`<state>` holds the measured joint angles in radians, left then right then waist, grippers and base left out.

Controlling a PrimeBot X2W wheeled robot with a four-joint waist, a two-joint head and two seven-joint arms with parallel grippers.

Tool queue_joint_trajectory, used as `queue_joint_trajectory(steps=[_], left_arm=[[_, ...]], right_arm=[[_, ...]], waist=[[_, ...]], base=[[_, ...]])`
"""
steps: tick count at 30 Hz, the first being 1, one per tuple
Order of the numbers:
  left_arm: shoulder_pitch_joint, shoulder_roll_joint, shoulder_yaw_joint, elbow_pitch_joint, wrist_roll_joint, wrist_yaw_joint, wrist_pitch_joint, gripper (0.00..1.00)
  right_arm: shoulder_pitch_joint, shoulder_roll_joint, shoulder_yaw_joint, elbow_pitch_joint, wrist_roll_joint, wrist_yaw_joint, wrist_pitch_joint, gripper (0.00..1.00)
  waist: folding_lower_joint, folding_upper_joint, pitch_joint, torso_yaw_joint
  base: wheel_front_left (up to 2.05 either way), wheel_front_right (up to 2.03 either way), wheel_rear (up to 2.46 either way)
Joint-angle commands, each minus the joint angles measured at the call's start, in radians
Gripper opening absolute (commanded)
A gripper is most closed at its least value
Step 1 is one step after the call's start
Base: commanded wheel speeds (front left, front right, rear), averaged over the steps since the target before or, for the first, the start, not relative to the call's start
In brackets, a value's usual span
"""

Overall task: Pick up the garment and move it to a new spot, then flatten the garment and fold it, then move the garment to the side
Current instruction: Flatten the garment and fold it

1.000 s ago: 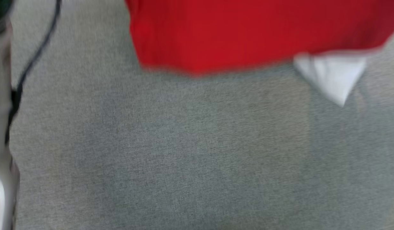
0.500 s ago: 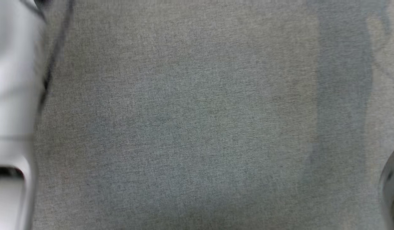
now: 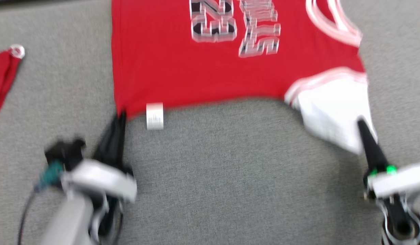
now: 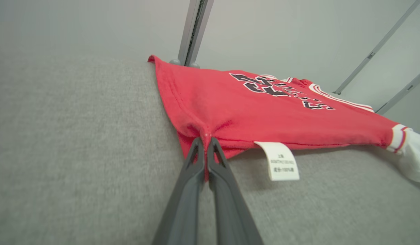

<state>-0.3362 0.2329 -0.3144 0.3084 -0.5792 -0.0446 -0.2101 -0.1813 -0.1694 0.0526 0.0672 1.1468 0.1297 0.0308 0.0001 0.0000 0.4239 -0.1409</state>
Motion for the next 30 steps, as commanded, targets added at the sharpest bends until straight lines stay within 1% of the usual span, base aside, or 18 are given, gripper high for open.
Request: queue_joint_trajectory(steps=[1, 3, 6, 8, 11, 13, 16, 19, 21, 24, 28, 30], left_arm=[[0.106, -0.006, -0.006, -0.022, -0.017, 0.021, 0.008, 0.0], [0.256, -0.01, -0.026, -0.106, -0.022, 0.058, 0.023, 0.0], [0.463, -0.025, -0.071, -0.22, -0.036, 0.105, 0.057, 0.0], [0.558, -0.036, -0.099, -0.292, -0.06, 0.114, 0.079, 0.0], [0.609, -0.021, -0.114, -0.363, -0.067, 0.127, 0.117, 0.0], [0.603, -0.017, -0.118, -0.382, -0.059, 0.132, 0.131, 0.0], [0.552, 0.002, -0.119, -0.446, -0.049, 0.156, 0.2, 0.0], [0.494, 0.025, -0.098, -0.51, -0.047, 0.184, 0.269, 0.0], [0.449, 0.036, -0.084, -0.535, -0.044, 0.201, 0.312, 0.0], [0.384, 0.047, -0.075, -0.543, -0.027, 0.239, 0.378, 0.0], [0.293, 0.049, -0.073, -0.519, -0.008, 0.267, 0.446, 0.0], [0.254, 0.049, -0.081, -0.492, -0.002, 0.274, 0.473, 0.0]], right_arm=[[0.063, -0.015, 0.0, -0.013, 0.021, 0.002, -0.004, 0.0], [0.173, -0.037, -0.003, -0.03, 0.029, 0.002, -0.004, 0.0], [0.334, -0.055, -0.02, -0.037, 0.035, 0.002, -0.012, 0.0], [0.415, -0.057, -0.032, -0.047, 0.044, 0.002, -0.017, 0.0], [0.455, -0.062, -0.044, -0.076, 0.051, 0.002, -0.017, 0.0], [0.449, -0.067, -0.046, -0.086, 0.049, 0.002, -0.009, 0.0], [0.414, -0.087, -0.064, -0.105, 0.039, 0.002, 0.013, 0.0], [0.33, -0.108, -0.068, -0.115, 0.027, 0.002, 0.058, 0.0], [0.267, -0.122, -0.067, -0.1, 0.0, 0.002, 0.092, 0.0], [0.165, -0.128, -0.062, -0.064, -0.036, 0.002, 0.145, 0.0], [0.031, -0.126, -0.068, 0.007, -0.088, 0.002, 0.211, 0.0], [-0.034, -0.125, -0.07, 0.047, -0.12, 0.002, 0.233, 0.0]], waist=[[-0.0001, 0.0, -0.103, -0.01], [-0.0001, 0.0, -0.149, -0.008], [-0.0001, 0.0, -0.2, 0.003], [-0.0001, 0.0, -0.212, 0.02], [-0.0001, 0.0, -0.208, 0.032], [-0.0001, 0.0, -0.205, 0.034], [-0.0001, 0.0, -0.201, 0.044], [-0.0001, 0.0, -0.186, 0.041], [-0.0001, 0.0, -0.173, 0.038], [-0.0001, 0.0, -0.162, 0.04], [-0.0001, 0.0, -0.14, 0.049], [-0.0001, 0.0, -0.129, 0.054]], base=[[0.0, 0.0, 0.0], [0.0, 0.0, 0.0], [0.0, 0.0, 0.0], [0.0, 0.0, 0.0], [0.0, 0.0, 0.0], [0.0, 0.0, 0.0], [0.0, 0.0, 0.0], [0.0, 0.0, 0.0], [0.0, 0.0, 0.0], [0.0, 0.0, 0.0], [0.0, 0.0, 0.0], [0.0, 0.0, 0.0]])
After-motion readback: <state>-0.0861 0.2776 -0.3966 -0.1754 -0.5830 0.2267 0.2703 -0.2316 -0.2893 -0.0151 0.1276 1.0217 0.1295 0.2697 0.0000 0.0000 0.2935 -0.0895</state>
